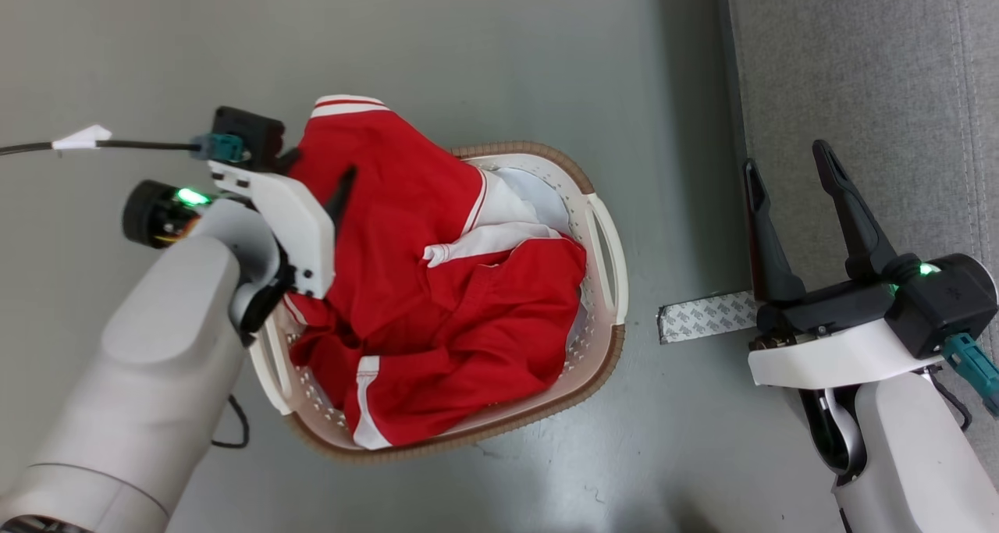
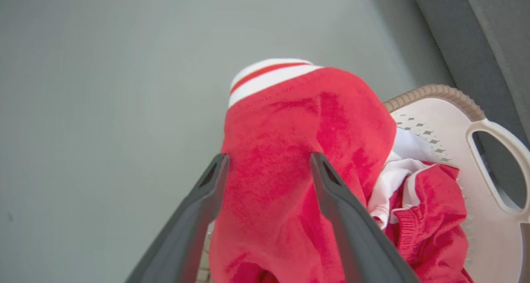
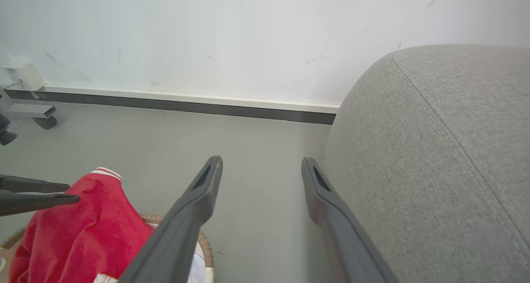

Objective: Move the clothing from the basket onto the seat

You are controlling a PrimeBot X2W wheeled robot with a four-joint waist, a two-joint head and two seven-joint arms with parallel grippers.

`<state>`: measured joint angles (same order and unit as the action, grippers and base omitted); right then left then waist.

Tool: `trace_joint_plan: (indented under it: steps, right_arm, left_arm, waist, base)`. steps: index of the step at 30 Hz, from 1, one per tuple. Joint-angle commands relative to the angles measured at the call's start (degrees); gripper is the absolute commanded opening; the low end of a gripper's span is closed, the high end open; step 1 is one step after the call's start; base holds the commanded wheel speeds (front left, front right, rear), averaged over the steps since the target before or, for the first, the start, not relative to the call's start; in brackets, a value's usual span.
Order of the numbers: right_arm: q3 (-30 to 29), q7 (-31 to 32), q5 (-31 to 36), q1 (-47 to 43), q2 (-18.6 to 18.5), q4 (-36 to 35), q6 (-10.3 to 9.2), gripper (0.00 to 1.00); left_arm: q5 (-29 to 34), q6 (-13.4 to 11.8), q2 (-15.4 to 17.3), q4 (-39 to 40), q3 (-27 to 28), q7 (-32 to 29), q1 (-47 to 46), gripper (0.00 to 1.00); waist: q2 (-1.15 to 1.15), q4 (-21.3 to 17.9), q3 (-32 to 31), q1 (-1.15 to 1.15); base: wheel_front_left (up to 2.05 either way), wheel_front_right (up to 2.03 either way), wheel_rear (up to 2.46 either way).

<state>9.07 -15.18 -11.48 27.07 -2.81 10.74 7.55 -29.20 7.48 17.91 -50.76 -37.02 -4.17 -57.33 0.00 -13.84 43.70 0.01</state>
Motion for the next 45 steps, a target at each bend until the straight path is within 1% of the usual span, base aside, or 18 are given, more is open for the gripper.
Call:
trace_joint_plan:
  steps: [1, 4, 6, 13, 14, 15, 16, 17, 18, 26, 32, 38, 45]
  right_arm:
    - [0.2, 0.0, 0.6, 1.1, -0.1, -0.2, -0.12, 1.00]
    - [0.5, 0.0, 0.7, 1.3, -0.2, -0.5, -0.12, 1.00]
    - [0.6, 0.0, 0.8, 1.3, -0.2, -0.5, -0.12, 1.00]
    - [0.4, 0.0, 1.2, 1.0, -0.1, -0.3, -0.12, 1.00]
    - [0.4, 0.0, 1.2, 1.0, -0.2, -0.3, -0.12, 1.00]
    - [0.4, 0.0, 1.1, 1.1, -0.2, -0.3, -0.12, 1.00]
    - [0.4, 0.0, 1.1, 1.1, -0.2, -0.2, -0.12, 1.00]
    - [0.5, 0.0, 1.0, 1.2, -0.2, -0.2, -0.12, 1.00]
    - [0.4, 0.0, 1.0, 1.4, -0.2, -0.2, -0.12, 1.00]
    - [0.2, 0.0, 1.2, 1.7, -0.2, 0.1, -0.12, 1.00]
    - [0.1, 0.0, 0.7, 0.9, -0.2, 0.9, -0.12, 1.00]
    - [-0.7, 0.0, 0.5, -1.3, -0.2, 2.0, -0.12, 1.00]
    - [-1.5, 0.0, 0.7, -5.3, -0.2, 4.1, -0.12, 1.00]
  left_arm:
    - [-1.7, -0.1, 0.3, 0.6, -0.7, -0.6, -0.3, 1.00]
    - [-5.8, -0.1, 1.1, 1.6, -2.6, -2.3, -0.5, 1.00]
    - [-7.0, -0.1, 1.6, 2.1, -4.0, -2.4, -1.1, 1.00]
    - [-10.0, -0.1, 1.6, 2.2, -8.0, 0.3, -2.5, 1.00]
    - [-10.0, -0.1, 1.6, 2.2, -8.8, 0.7, -2.6, 0.82]
    - [-10.4, -0.1, 1.6, 2.0, -9.3, 1.2, -2.8, 0.47]
    - [-10.6, -0.1, 1.7, 1.8, -9.8, 1.6, -3.0, 0.24]
    - [-10.8, -0.1, 1.7, 1.7, -10.5, 1.9, -3.1, 0.07]
    - [-11.1, -0.1, 1.7, 1.6, -11.1, 2.3, -3.2, 0.00]
    - [-13.1, -0.1, 1.5, 0.8, -15.3, 5.0, -3.9, 0.00]
    - [-16.4, -0.1, 1.3, 2.3, -18.3, 8.4, -2.3, 0.00]
    - [-20.7, -0.1, 1.4, 5.6, -20.0, 13.7, 0.3, 0.00]
    - [-23.8, -0.1, 1.6, 9.8, -19.8, 18.4, 4.2, 0.00]
  waist:
    - [0.00, 0.0, 0.2, -0.01]
    - [0.00, -0.1, 0.9, -0.01]
    - [0.00, -0.1, 1.4, -0.01]
    - [0.00, 0.2, 2.5, -0.01]
    - [0.00, 0.2, 2.6, -0.01]
    - [0.00, 0.2, 2.6, -0.01]
    - [0.00, 0.2, 2.6, -0.01]
    - [0.00, 0.2, 2.6, -0.01]
    - [0.00, 0.2, 2.6, -0.01]
    - [0.00, 0.7, 2.0, -0.01]
    - [0.00, 1.3, -0.5, -0.01]
    - [0.00, 2.4, -5.8, -0.01]
    - [0.00, 4.0, -14.7, -0.01]
  base:
    - [0.00, 0.00, 0.00]
    - [0.00, 0.00, 0.00]
    - [0.00, 0.00, 0.00]
    - [0.00, 0.00, 0.00]
    - [0.00, 0.00, 0.00]
    - [0.00, 0.00, 0.00]
    - [0.00, 0.00, 0.00]
    - [0.00, 0.00, 0.00]
    - [0.00, 0.00, 0.00]
    - [0.00, 0.00, 0.00]
    - [0.00, 0.00, 0.00]
    - [0.00, 0.00, 0.00]
    - [0.00, 0.00, 0.00]
